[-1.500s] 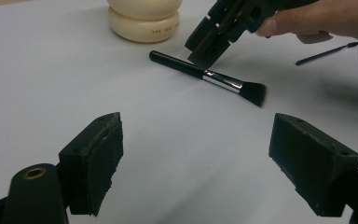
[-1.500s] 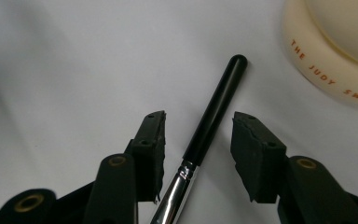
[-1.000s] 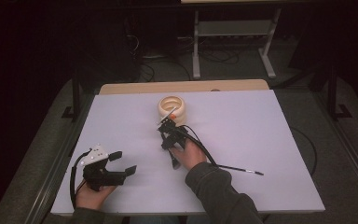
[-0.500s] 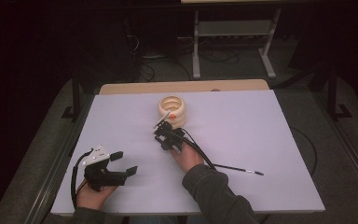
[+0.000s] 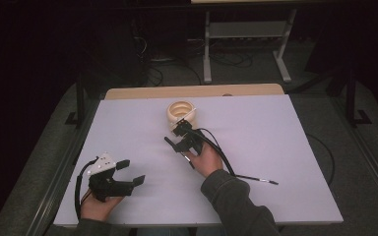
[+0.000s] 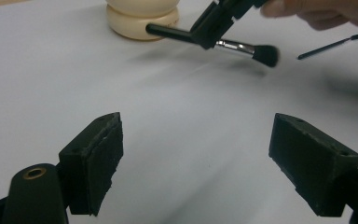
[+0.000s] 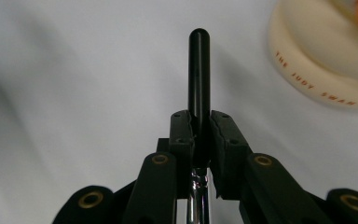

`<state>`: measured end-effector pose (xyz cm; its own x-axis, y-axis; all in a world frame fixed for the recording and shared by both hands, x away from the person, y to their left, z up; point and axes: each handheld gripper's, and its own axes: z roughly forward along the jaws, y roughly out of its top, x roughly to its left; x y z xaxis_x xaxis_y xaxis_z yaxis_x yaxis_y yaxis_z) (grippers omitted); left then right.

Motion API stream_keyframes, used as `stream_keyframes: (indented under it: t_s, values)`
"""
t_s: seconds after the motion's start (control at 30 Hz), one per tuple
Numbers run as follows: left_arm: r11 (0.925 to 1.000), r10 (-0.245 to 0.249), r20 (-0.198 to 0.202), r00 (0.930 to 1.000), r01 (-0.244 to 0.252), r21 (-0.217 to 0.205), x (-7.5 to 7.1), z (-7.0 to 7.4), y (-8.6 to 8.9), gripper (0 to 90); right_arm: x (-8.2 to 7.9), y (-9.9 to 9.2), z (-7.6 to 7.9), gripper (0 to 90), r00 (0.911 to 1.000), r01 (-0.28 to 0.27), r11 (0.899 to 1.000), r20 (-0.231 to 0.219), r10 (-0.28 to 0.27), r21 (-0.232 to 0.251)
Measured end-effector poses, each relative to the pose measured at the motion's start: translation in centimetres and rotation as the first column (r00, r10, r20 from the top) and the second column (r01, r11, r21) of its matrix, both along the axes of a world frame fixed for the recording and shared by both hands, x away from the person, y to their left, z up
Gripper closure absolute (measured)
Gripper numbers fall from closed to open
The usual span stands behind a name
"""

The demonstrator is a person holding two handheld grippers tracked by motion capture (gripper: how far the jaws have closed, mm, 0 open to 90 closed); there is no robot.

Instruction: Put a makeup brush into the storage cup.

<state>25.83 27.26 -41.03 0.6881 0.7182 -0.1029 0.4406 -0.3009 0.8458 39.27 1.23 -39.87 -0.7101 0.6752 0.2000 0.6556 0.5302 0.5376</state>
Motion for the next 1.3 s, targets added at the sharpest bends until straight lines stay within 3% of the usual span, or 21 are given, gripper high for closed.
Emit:
stream_keyframes:
  t_s: [0.1, 0.27, 0.53, 0.6, 0.7, 0.83, 0.9, 0.93, 0.97, 1.1, 1.13, 1.17, 1.2, 1.23, 1.3]
  values:
    - [0.9999, -0.009, 0.002, 1.0, 0.009, 0.006, 0.0, 0.1, -0.3, 16.9, -0.2, -0.9, 0.7, 78.9, 0.9999, -0.012, 0.999, -0.001, 0.012, 0.046]
    - [0.9984, -0.049, -0.001, 0.9988, 0.049, 0.029, 0.3, 0.3, -0.8, 18.3, -0.6, -1.9, 1.6, 78.9, 0.998, -0.062, 0.995, 0.019, 0.061, 0.079]
    - [0.9927, -0.112, -0.015, 0.9936, 0.112, 0.043, 1.1, 0.7, -2.3, 20.7, -1.7, -3.4, 2.8, 78.9, 0.9884, -0.141, 0.988, 0.065, 0.137, 0.062]
    - [0.991, -0.131, -0.023, 0.9911, 0.132, 0.026, 1.2, 0.9, -2.7, 20.8, -2.0, -4.1, 3.3, 78.9, 0.9844, -0.162, 0.985, 0.079, 0.157, 0.063]
    - [0.9864, -0.164, -0.02, 0.9863, 0.164, 0.014, 1.4, 1.7, -3.3, 21.8, -2.2, -5.2, 4.0, 78.9, 0.9789, -0.188, 0.98, 0.094, 0.181, 0.068]
    - [0.9803, -0.194, -0.017, 0.9808, 0.195, 0.033, 1.9, 2.9, -3.7, 22.4, -2.6, -6.7, 4.9, 78.8, 0.9695, -0.23, 0.971, 0.101, 0.223, 0.066]
    - [0.9718, -0.229, 0.002, 0.9735, 0.228, 0.06, 2.3, 4.4, -4.2, 23.4, -2.7, -7.5, 5.3, 78.8, 0.9589, -0.261, 0.965, 0.127, 0.254, 0.039]
    - [0.971, -0.232, 0.0, 0.9728, 0.231, 0.06, 2.4, 4.8, -4.5, 23.4, -2.9, -7.9, 5.7, 78.8, 0.9581, -0.265, 0.964, 0.123, 0.259, 0.035]
    - [0.971, -0.232, 0.0, 0.9728, 0.231, 0.06, 2.4, 4.8, -4.5, 23.5, -2.9, -7.9, 5.7, 78.8, 0.9581, -0.265, 0.964, 0.123, 0.259, 0.035]
    - [0.9543, -0.284, 0.011, 0.9586, 0.282, 0.099, 2.7, 6.9, -5.7, 24.7, -3.7, -9.4, 7.5, 78.8, 0.9387, -0.312, 0.95, 0.156, 0.307, 0.008]
    - [0.9543, -0.284, 0.011, 0.9586, 0.282, 0.099, 2.7, 6.9, -5.7, 25.1, -4.0, -9.6, 7.9, 78.8, 0.9368, -0.317, 0.948, 0.156, 0.313, 0.002]
    - [0.9441, -0.308, 0.014, 0.9514, 0.303, 0.129, 2.8, 7.5, -6.2, 25.5, -4.2, -9.7, 8.1, 78.8, 0.933, -0.327, 0.945, 0.159, 0.323, -0.002]
    - [0.9441, -0.308, 0.014, 0.9514, 0.303, 0.129, 2.8, 7.5, -6.2, 25.9, -4.5, -9.8, 8.3, 78.8, 0.9267, -0.341, 0.94, 0.163, 0.339, -0.012]
    - [0.934, -0.331, 0.018, 0.9434, 0.325, 0.148, 2.9, 7.9, -6.7, 27.2, -4.8, -9.8, 8.5, 78.8, 0.923, -0.352, 0.936, 0.16, 0.35, -0.015]
    - [0.9223, -0.356, 0.016, 0.9345, 0.348, 0.168, 2.9, 8.3, -7.2, 29.8, -5.3, -9.8, 8.5, 78.8, 0.9068, -0.388, 0.922, 0.17, 0.386, -0.024]
